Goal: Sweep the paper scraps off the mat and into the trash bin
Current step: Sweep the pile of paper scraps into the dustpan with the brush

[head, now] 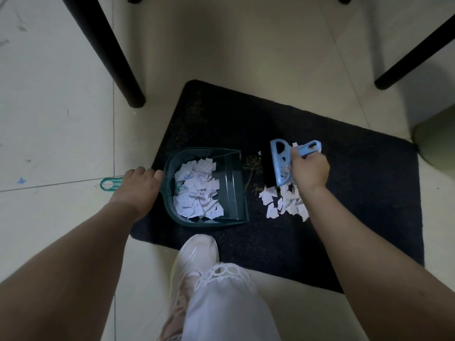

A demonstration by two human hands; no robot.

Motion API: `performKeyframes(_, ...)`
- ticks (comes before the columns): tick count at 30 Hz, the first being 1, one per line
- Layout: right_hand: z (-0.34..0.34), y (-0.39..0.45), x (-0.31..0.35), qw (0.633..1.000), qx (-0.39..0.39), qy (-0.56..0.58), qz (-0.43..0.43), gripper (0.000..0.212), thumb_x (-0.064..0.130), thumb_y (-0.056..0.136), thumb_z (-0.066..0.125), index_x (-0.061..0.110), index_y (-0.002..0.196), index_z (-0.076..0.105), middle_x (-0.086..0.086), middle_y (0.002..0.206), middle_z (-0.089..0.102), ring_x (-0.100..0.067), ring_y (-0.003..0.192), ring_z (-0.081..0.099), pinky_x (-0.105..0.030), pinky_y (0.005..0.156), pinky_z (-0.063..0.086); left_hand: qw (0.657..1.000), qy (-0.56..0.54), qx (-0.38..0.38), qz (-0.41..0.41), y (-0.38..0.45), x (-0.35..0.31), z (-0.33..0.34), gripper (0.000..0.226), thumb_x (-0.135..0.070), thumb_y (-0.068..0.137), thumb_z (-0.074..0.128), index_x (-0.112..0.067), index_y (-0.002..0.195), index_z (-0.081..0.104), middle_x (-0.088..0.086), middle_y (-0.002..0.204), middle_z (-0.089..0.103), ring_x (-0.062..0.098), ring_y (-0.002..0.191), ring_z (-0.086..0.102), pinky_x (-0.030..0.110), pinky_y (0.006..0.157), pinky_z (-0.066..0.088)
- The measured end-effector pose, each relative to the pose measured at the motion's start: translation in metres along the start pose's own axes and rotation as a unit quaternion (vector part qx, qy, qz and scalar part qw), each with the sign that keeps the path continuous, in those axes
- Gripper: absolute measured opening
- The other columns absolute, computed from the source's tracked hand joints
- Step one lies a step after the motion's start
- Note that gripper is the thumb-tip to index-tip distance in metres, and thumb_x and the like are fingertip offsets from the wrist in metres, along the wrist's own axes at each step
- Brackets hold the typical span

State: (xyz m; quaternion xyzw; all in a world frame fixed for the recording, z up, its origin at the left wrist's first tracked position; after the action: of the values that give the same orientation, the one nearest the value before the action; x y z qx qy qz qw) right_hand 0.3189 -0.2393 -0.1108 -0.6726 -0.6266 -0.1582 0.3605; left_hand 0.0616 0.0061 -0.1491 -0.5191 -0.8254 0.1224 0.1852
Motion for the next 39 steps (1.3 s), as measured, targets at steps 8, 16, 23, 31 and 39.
performKeyframes(8, 0.009, -0.023, -0.059, 0.995, 0.068, -0.006, 0.070, 0.042, 0.038, 0.090, 0.059, 0.003, 0.065, 0.057, -0.017, 0.072, 0.068, -0.028, 0.063, 0.063, -0.035, 0.057, 0.048, 1.000, -0.005, 0.016, -0.015, -0.003, -0.004, -0.001, 0.037, -0.007, 0.084, 0.049, -0.014, 0.120, 0.045, 0.006, 0.116, 0.057, 0.027, 0.108, 0.051, 0.035, 0.092, 0.038)
performKeyframes(16, -0.027, 0.009, -0.034, 0.999, -0.007, 0.046, 0.015, 0.041, 0.032, 0.089, 0.062, -0.001, 0.066, 0.057, -0.015, 0.063, 0.059, -0.027, 0.058, 0.056, -0.041, 0.059, 0.051, 1.000, -0.003, 0.010, 0.009, 0.010, -0.030, -0.013, 0.041, -0.005, 0.082, 0.050, -0.013, 0.122, 0.045, 0.006, 0.116, 0.055, 0.028, 0.108, 0.050, 0.035, 0.092, 0.037)
performKeyframes(23, -0.059, 0.028, -0.017, 0.989, -0.106, -0.067, -0.076, 0.034, 0.033, 0.095, 0.050, 0.003, 0.087, 0.064, -0.006, 0.070, 0.061, -0.023, 0.065, 0.057, -0.028, 0.061, 0.040, 1.000, 0.026, 0.012, 0.005, 0.023, -0.050, -0.027, 0.037, -0.007, 0.086, 0.048, -0.013, 0.122, 0.042, 0.007, 0.118, 0.054, 0.027, 0.110, 0.049, 0.036, 0.091, 0.038)
performKeyframes(31, -0.065, 0.045, -0.030, 0.965, -0.110, -0.232, -0.058, 0.031, 0.030, 0.098, 0.043, 0.007, 0.107, 0.062, -0.021, 0.097, 0.067, -0.039, 0.091, 0.062, -0.035, 0.071, 0.043, 0.999, 0.032, 0.005, 0.010, 0.032, -0.070, -0.036, 0.036, -0.009, 0.087, 0.048, -0.013, 0.122, 0.042, 0.008, 0.119, 0.054, 0.028, 0.111, 0.050, 0.036, 0.092, 0.039)
performKeyframes(39, -0.018, 0.017, -0.018, 0.975, -0.048, -0.203, -0.079, 0.036, 0.034, 0.099, 0.040, 0.006, 0.098, 0.063, -0.016, 0.088, 0.067, -0.035, 0.082, 0.063, -0.035, 0.071, 0.045, 0.999, 0.038, 0.001, 0.010, 0.034, -0.076, -0.039, 0.035, -0.009, 0.087, 0.048, -0.012, 0.121, 0.042, 0.008, 0.118, 0.055, 0.028, 0.110, 0.050, 0.037, 0.091, 0.039)
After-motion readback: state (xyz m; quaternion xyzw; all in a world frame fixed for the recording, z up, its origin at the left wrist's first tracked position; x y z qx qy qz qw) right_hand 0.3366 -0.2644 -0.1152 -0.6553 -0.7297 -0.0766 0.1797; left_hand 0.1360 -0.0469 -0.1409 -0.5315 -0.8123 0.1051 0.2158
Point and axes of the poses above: each hand's wrist, its own y-axis towards the middle knuckle, its own z-axis out of the palm, x = y × z, the point moved 5 cm from there along y, towards the middle knuckle
